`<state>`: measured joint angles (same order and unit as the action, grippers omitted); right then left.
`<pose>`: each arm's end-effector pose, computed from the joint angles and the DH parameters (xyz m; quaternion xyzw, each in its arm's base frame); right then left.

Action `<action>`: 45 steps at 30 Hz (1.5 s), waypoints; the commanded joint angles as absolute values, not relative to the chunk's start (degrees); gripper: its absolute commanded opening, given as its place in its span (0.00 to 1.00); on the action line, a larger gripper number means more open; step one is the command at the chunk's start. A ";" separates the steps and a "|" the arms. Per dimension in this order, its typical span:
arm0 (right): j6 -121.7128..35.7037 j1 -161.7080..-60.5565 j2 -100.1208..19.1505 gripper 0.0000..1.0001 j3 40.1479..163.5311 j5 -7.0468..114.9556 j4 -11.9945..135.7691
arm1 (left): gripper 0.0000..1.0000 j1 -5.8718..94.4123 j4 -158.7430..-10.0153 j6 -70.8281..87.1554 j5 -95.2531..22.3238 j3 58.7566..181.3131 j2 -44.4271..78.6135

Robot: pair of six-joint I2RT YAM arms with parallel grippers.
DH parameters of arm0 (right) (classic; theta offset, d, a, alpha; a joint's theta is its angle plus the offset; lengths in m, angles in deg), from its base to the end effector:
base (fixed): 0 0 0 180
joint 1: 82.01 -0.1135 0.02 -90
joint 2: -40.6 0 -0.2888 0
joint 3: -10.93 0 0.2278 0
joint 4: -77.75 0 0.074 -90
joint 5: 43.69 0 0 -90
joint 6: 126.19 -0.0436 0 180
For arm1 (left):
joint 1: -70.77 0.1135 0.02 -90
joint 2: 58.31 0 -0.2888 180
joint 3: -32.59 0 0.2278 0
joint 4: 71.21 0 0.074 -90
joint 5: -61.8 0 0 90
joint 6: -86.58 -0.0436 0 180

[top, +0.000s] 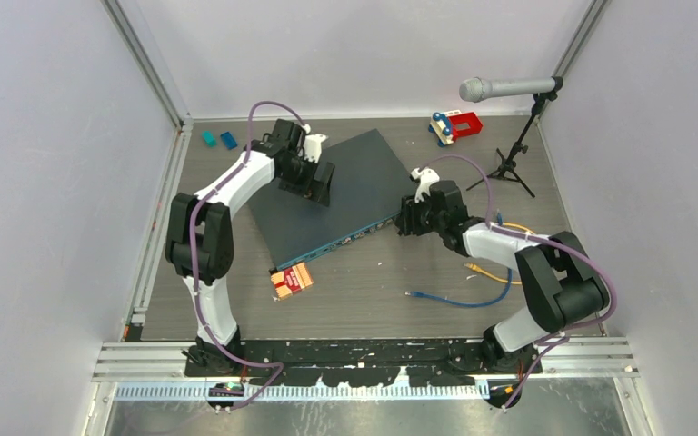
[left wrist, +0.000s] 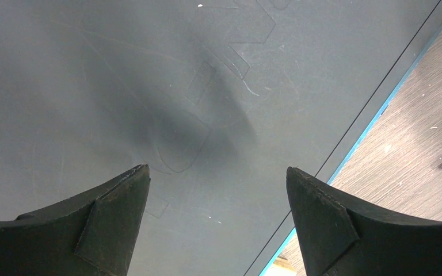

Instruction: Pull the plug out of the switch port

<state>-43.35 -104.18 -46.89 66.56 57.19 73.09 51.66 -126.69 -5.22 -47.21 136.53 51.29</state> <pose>0.2698 0.1188 0.2123 -0.1584 0.8758 0.1953 0.4119 0.3725 -0.1441 0.2622 0.2138 0.9318 -0.1951 0.2189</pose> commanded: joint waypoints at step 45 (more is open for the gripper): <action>-36.54 -113.13 -61.68 0.24 58.90 43.37 113.70 | 0.89 51.49 -126.65 -1.11 -45.98 136.11 52.02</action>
<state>-35.85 -112.92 -60.24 58.87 43.00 105.11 51.66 -126.19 -1.88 -46.18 133.99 51.94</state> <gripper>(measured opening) 0.279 0.887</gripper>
